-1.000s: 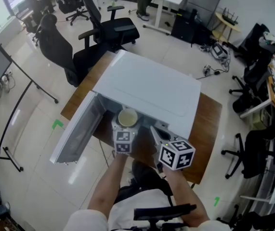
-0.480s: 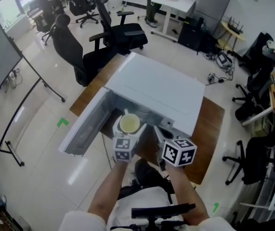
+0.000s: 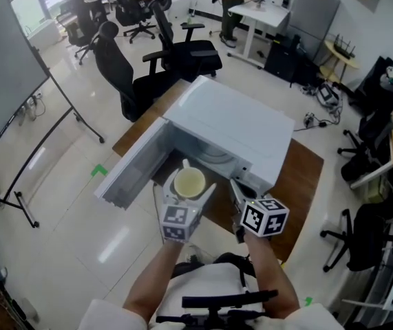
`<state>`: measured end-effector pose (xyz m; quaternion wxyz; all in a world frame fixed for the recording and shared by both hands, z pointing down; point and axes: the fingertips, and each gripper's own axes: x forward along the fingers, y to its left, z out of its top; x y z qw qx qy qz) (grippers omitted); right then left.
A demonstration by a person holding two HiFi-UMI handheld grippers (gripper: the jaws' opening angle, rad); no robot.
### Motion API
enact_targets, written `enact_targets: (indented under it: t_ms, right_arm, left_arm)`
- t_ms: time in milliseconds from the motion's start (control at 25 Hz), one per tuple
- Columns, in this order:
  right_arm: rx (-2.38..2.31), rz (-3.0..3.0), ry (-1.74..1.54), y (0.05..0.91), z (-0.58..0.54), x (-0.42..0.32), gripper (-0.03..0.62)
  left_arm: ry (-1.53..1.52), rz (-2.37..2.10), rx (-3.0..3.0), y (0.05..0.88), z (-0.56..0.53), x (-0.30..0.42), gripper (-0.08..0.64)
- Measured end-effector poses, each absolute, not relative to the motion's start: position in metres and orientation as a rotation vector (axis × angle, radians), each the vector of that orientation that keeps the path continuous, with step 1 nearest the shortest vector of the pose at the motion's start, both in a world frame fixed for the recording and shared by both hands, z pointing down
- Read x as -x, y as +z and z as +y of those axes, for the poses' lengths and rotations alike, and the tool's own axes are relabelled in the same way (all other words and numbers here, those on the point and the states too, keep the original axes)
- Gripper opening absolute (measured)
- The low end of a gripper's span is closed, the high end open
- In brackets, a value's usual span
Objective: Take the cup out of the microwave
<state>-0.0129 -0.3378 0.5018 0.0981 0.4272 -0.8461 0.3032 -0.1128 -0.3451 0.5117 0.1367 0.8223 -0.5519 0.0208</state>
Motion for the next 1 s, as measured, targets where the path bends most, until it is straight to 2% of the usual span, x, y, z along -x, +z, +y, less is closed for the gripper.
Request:
enact_targets:
  t_ms: [560,1000]
  right_arm:
    - [-1.104,-2.617,0.897,0.495,-0.260,-0.037,0.012]
    - [-0.942,-2.666,0.863,0.498,-0.183,-0.052,0.011]
  left_arm:
    - [0.005,-1.723,-2.281,0.463,-0.236,0.078,0.472]
    - [-0.017,-1.801,-2.183,0.463,-0.154,0.055,0.472]
